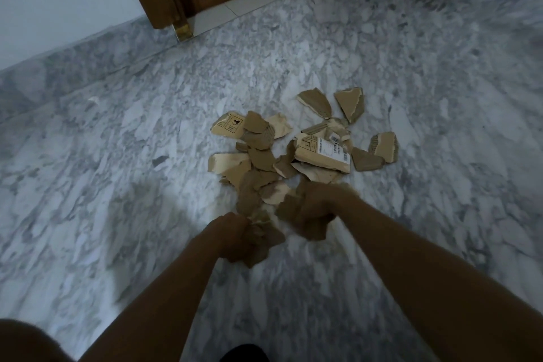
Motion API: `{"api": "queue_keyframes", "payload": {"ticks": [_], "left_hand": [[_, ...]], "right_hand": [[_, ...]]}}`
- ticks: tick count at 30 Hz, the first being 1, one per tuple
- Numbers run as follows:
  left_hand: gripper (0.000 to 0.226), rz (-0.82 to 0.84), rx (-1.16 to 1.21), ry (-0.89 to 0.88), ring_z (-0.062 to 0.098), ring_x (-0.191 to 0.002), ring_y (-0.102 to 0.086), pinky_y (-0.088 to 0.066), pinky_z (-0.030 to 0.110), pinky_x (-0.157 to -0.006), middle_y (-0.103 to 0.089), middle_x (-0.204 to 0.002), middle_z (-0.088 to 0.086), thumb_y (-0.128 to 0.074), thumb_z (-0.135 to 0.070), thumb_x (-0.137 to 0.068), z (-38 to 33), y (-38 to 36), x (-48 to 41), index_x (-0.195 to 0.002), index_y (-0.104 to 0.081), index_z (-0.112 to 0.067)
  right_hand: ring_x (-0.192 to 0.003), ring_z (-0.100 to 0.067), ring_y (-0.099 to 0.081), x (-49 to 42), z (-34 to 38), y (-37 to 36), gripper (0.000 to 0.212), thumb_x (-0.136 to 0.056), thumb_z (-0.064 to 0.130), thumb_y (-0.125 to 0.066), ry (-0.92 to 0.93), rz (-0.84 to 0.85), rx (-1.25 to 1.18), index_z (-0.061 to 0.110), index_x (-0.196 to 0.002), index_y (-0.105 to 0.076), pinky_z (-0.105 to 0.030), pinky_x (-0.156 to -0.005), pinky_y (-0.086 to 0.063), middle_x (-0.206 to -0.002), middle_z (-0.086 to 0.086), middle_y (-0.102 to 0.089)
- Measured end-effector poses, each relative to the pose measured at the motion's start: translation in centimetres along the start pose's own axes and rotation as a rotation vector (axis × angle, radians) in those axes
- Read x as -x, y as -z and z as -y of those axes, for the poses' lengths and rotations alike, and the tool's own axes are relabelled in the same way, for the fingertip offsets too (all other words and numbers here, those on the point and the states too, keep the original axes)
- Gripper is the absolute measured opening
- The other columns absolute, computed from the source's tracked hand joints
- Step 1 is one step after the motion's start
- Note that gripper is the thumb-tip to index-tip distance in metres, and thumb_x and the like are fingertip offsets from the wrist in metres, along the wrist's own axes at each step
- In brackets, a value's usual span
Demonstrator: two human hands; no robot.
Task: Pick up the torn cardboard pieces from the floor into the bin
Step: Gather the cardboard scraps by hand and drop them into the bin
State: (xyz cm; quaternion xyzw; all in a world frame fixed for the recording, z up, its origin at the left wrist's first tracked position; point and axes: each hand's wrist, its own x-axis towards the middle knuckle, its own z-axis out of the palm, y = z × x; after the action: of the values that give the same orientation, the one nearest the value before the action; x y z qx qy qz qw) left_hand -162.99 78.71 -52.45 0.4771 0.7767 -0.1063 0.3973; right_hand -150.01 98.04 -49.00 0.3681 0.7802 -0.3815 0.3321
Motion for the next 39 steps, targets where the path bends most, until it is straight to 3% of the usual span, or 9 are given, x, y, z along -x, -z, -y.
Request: {"api": "queue_keyframes", "payload": {"ticks": [5, 9, 13, 16, 21, 25, 29, 36, 39], "left_hand": [[0.026, 0.068, 0.076, -0.021, 0.014, -0.083, -0.057, -0.049, 0.029, -0.075, -0.065, -0.098, 0.002, -0.058, -0.034, -0.092, -2.2, 1.8, -0.8, -0.106, -0.066, -0.013], [0.028, 0.085, 0.138, -0.04, 0.017, -0.075, -0.061, -0.051, 0.03, -0.066, -0.07, -0.09, 0.006, -0.06, -0.039, -0.088, -2.4, 2.3, -1.9, -0.092, -0.07, -0.013], [0.039, -0.09, 0.049, -0.073, 0.02, -0.094, -0.059, -0.055, 0.04, -0.079, -0.059, -0.099, -0.003, -0.063, -0.05, -0.071, -2.7, 0.9, -2.3, -0.094, -0.069, -0.019], [0.051, -0.243, -0.02, -0.155, 0.022, -0.112, -0.048, -0.046, 0.034, -0.085, -0.061, -0.106, -0.004, -0.046, -0.061, -0.07, -2.4, -1.5, -3.3, -0.1, -0.073, -0.03], [0.047, -0.308, 0.174, -0.077, 0.025, -0.105, -0.058, -0.049, 0.03, -0.076, -0.06, -0.115, 0.008, -0.067, -0.034, -0.072, -4.1, -0.2, -2.5, -0.115, -0.064, -0.014], [0.061, -0.227, 0.203, -0.015, 0.026, -0.108, -0.056, -0.051, 0.039, -0.086, -0.056, -0.121, 0.007, -0.072, -0.033, -0.072, -4.4, 0.3, -2.8, -0.126, -0.049, -0.015], [0.048, -0.191, 0.159, 0.004, 0.025, -0.105, -0.059, -0.051, 0.033, -0.086, -0.059, -0.118, 0.007, -0.071, -0.03, -0.077, -4.3, 0.0, -4.0, -0.119, -0.057, -0.012], [0.036, -0.251, 0.134, -0.058, 0.025, -0.103, -0.061, -0.042, 0.026, -0.074, -0.062, -0.112, 0.007, -0.067, -0.024, -0.083, -3.8, -1.0, -4.8, -0.116, -0.061, -0.011], [0.036, -0.214, 0.127, -0.061, 0.023, -0.102, -0.061, -0.042, 0.025, -0.073, -0.062, -0.112, 0.005, -0.068, -0.026, -0.083, -3.6, -0.5, -4.9, -0.115, -0.062, -0.013]], "right_hand": [[-0.083, -0.027, -0.07, 2.2, -6.0, 6.1, 0.045, -0.067, 0.012, -0.088, -0.103, -0.227, -0.209, 0.004, -0.104, -0.066, -0.037, -0.073, -0.061, -0.091, -0.012, -0.071], [-0.096, -0.026, -0.068, 0.8, -9.3, 5.2, 0.036, -0.066, 0.02, -0.09, -0.109, -0.291, -0.398, 0.012, -0.093, -0.068, -0.04, -0.087, -0.058, -0.103, -0.013, -0.07], [-0.115, -0.033, -0.048, -2.0, -10.2, -0.4, 0.046, -0.067, 0.047, -0.078, -0.135, -0.436, -0.113, 0.024, -0.102, -0.059, -0.041, -0.092, -0.045, -0.121, -0.011, -0.05], [-0.099, -0.031, -0.055, -2.4, -10.1, -2.0, 0.047, -0.072, 0.042, -0.075, -0.11, -0.552, -0.173, 0.019, -0.106, -0.052, -0.039, -0.081, -0.05, -0.111, -0.01, -0.058], [-0.086, -0.023, -0.057, -1.3, -9.7, -0.1, 0.06, -0.08, 0.027, -0.079, -0.028, -0.368, -0.383, 0.016, -0.121, -0.036, -0.036, -0.072, -0.048, -0.102, -0.007, -0.059], [-0.092, -0.022, -0.066, -0.5, -8.2, 4.7, 0.049, -0.07, 0.029, -0.087, 0.051, -0.389, -0.173, 0.011, -0.109, -0.066, -0.033, -0.076, -0.055, -0.102, -0.007, -0.069], [-0.089, -0.032, -0.068, -2.3, -4.6, 8.7, 0.031, -0.07, 0.025, -0.084, 0.227, -0.441, 0.03, 0.013, -0.089, -0.063, -0.041, -0.075, -0.058, -0.096, -0.015, -0.068], [-0.128, -0.033, -0.043, -6.3, -4.2, 5.3, 0.055, -0.072, 0.051, -0.073, 0.256, -0.67, 0.638, 0.022, -0.116, -0.059, -0.069, -0.113, -0.005, -0.13, -0.009, -0.046], [-0.107, -0.035, -0.055, -5.7, -4.8, 3.7, 0.055, -0.077, 0.046, -0.072, 0.385, -0.763, 0.52, 0.017, -0.12, -0.053, -0.051, -0.095, -0.04, -0.12, -0.011, -0.05]]}}
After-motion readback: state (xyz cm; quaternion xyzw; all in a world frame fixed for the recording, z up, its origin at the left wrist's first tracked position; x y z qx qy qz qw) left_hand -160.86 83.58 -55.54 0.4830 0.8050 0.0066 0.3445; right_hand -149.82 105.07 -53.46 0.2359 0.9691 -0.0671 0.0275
